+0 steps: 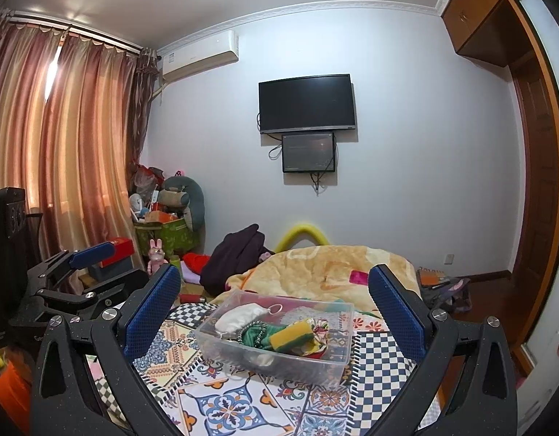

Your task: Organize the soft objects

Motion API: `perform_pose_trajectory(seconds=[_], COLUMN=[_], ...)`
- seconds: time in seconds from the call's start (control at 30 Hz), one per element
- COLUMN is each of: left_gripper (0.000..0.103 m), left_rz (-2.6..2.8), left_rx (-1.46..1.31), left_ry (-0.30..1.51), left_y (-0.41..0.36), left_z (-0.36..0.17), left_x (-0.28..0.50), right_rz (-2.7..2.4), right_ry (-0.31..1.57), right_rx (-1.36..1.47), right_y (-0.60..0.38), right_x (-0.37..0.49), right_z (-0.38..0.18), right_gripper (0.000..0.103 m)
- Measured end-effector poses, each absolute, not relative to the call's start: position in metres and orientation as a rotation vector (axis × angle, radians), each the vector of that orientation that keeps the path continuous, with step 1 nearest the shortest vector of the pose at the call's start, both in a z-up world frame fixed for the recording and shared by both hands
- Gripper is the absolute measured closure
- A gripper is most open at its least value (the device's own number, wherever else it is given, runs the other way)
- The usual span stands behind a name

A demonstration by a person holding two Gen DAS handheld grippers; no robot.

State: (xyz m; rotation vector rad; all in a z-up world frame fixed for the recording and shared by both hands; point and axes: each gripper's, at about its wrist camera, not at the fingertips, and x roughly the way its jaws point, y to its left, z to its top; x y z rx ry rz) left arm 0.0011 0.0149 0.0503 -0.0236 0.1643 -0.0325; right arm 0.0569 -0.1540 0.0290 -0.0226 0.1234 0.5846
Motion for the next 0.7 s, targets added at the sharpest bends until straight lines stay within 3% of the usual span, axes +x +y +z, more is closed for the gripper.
perform_pose_trajectory(seconds=[0.7], left_gripper=[0.000], left_rz=[-0.040], left_rx=[-0.028], left_ry=[0.173], left_y=[0.0137], left_z=[0.0524], left_x=[0.0005], right_rz=[0.579], right_ry=[0.121], right_rx=[-0.029], right_y=[-0.1559], right_x=[0.0554], right_z=[0.0314], right_gripper=[0.000])
